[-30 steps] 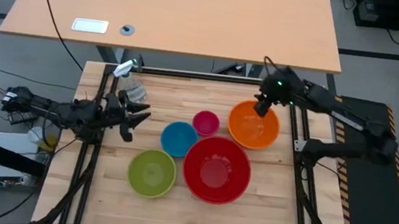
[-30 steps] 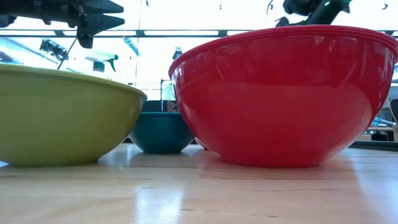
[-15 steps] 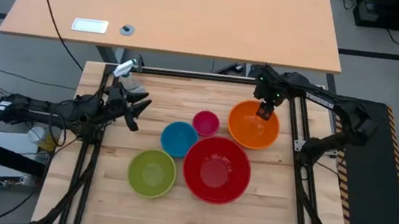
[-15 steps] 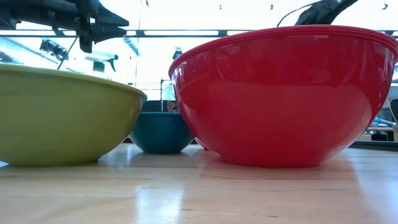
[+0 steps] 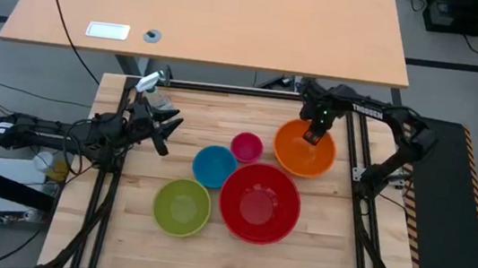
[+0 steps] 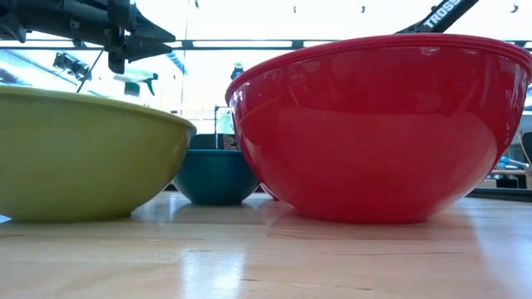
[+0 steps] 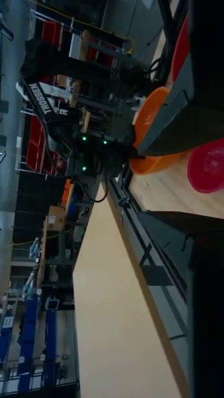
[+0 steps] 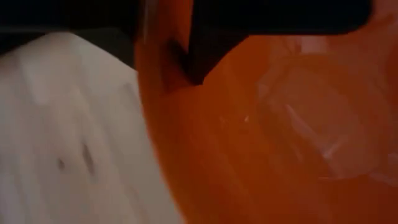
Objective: Nest bowls inside each other
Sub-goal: Stack the orange bowl into the red bowl
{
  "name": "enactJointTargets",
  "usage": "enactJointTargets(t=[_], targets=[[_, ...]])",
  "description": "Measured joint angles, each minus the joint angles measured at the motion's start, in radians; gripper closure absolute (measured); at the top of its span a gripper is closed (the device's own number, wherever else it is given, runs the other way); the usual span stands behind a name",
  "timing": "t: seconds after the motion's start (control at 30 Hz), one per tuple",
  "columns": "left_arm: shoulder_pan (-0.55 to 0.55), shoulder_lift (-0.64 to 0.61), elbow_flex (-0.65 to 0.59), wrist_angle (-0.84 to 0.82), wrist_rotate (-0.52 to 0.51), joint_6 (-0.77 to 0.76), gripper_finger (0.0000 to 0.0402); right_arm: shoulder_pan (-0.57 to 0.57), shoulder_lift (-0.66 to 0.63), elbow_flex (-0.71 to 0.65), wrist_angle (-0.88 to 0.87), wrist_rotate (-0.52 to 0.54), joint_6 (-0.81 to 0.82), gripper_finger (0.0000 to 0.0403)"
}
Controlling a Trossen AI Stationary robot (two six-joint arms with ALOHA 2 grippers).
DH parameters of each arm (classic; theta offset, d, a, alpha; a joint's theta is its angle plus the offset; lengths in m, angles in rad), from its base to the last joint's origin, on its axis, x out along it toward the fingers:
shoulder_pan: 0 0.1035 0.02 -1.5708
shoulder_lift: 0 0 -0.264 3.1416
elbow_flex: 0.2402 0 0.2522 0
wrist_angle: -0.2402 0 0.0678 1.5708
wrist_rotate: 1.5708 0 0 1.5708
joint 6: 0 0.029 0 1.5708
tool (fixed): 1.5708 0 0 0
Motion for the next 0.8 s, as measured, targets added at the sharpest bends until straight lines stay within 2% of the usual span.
enactJointTargets(t=[0.1, 0.17, 0.37, 0.43, 0.63, 0.8], targets=[[0.000, 0.000, 0.000, 0.000, 0.000, 0.010, 0.0246, -0.016, -0.021, 0.012, -0.022, -0.071, -0.004, 0.0382], [0.000, 0.000, 0.000, 0.000, 0.000, 0.010, 0.0246, -0.028, -0.045, 0.029, -0.026, -0.092, -0.002, 0.0387], [0.000, -0.001, 0.000, -0.001, 0.000, 0.010, 0.0246, -0.041, -0.135, 0.124, -0.035, 0.005, 0.048, 0.0386], [0.000, -0.001, 0.000, -0.001, 0.000, 0.005, 0.0246, -0.029, -0.171, 0.157, -0.041, -0.033, 0.052, 0.0380], [-0.001, -0.001, 0.000, -0.001, 0.001, 0.002, 0.0246, 0.022, -0.274, 0.205, -0.032, -0.271, 0.052, 0.0379], [-0.001, -0.001, 0.000, -0.001, 0.099, -0.003, 0.0246, 0.104, -0.328, 0.206, -0.034, -0.359, 0.081, 0.0379]])
